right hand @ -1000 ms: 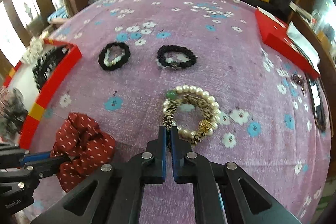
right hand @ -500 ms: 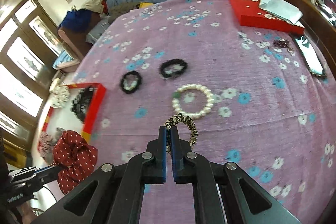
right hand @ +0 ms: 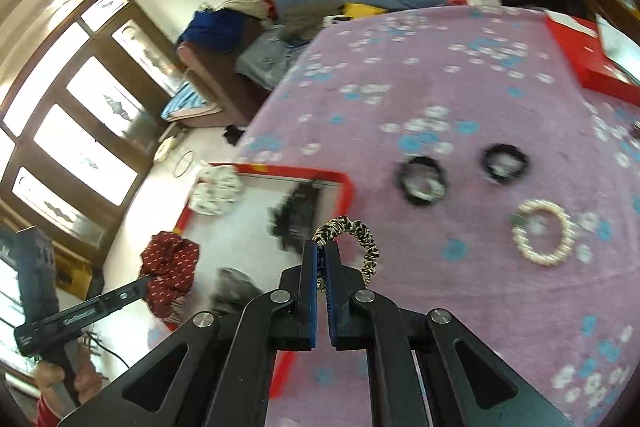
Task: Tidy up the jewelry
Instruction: 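Carry the scrunchie and bracelet into the tray and open both tools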
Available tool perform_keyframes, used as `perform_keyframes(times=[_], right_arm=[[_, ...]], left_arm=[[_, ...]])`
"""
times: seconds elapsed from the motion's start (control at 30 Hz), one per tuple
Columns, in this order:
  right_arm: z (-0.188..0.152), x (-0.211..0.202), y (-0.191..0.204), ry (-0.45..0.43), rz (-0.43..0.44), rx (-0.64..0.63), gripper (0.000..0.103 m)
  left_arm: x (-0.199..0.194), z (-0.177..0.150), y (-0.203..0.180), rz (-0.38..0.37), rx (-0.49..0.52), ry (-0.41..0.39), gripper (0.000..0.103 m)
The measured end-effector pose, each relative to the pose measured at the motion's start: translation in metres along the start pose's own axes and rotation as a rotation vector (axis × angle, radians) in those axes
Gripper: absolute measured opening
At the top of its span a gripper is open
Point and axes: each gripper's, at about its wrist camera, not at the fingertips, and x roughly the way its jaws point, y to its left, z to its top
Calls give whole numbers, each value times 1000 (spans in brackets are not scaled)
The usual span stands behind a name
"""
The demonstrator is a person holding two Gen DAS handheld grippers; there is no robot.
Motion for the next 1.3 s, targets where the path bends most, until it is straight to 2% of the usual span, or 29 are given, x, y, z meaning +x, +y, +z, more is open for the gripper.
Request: perform_keyframes(times=[0.3,0.53,0.73,0.9,1.07,1.2,1.27,1.3], right_arm=[[17,50,68,51,81,-81,5],[26,95,101,104,80,-138,5],[31,133,115,144,3,-199,5],[33,163,110,183,-79,-233,5],[31,182,108,210,-121,-249,5],[30,190,105,214,-143,-248,6],[32,190,103,201,-152,-243,6],[33,189,102,198,-149,-236,8]], left_arm=[[24,38,50,51,-38,7,8],[52,55,71,68,-50,47,8],[63,51,76,82,-41,67,8],[66,51,83,81,-59,69,8],[60,49,82,87,-58,58,9],[51,46,77,91,-42,50,15],[44,45,74,91,-36,42,21],[39,45,73,86,-38,36,27]])
